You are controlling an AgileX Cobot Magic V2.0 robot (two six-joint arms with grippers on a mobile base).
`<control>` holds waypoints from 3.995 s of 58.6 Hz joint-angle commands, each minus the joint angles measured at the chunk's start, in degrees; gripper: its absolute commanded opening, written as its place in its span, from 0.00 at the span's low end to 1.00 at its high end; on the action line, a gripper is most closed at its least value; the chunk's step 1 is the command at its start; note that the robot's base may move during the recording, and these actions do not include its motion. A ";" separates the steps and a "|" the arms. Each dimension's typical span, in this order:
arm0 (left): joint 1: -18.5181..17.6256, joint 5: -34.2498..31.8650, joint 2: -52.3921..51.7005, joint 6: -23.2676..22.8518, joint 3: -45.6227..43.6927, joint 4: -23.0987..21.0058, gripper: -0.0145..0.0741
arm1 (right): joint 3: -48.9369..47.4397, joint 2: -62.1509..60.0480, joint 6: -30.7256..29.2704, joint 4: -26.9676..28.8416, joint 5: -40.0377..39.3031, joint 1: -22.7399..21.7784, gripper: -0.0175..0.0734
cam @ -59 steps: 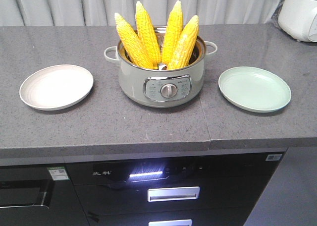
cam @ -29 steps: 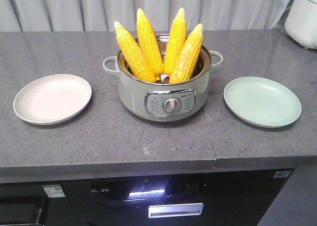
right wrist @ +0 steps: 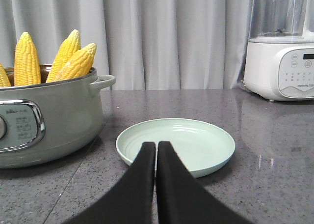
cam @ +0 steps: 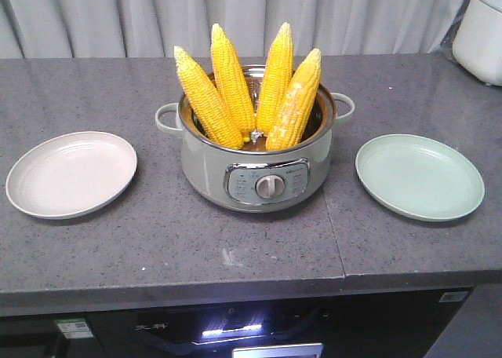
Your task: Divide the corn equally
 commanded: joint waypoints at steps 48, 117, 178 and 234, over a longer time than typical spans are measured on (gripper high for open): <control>0.15 -4.02 0.84 -0.26 -1.28 -0.02 0.16 | 0.92 -0.32 -0.51 -0.55 -4.75 -0.29 0.19; 0.15 -4.02 0.84 -0.26 -1.28 -0.02 0.16 | 0.92 -0.32 -0.51 -0.55 -4.75 -0.29 0.19; 0.15 -4.02 0.84 -0.26 -1.28 -0.02 0.16 | 0.92 -0.32 -0.51 -0.55 -4.75 -0.29 0.19; 0.15 -4.02 0.84 -0.26 -1.28 -0.02 0.16 | 0.92 -0.32 -0.51 -0.55 -4.75 -0.29 0.19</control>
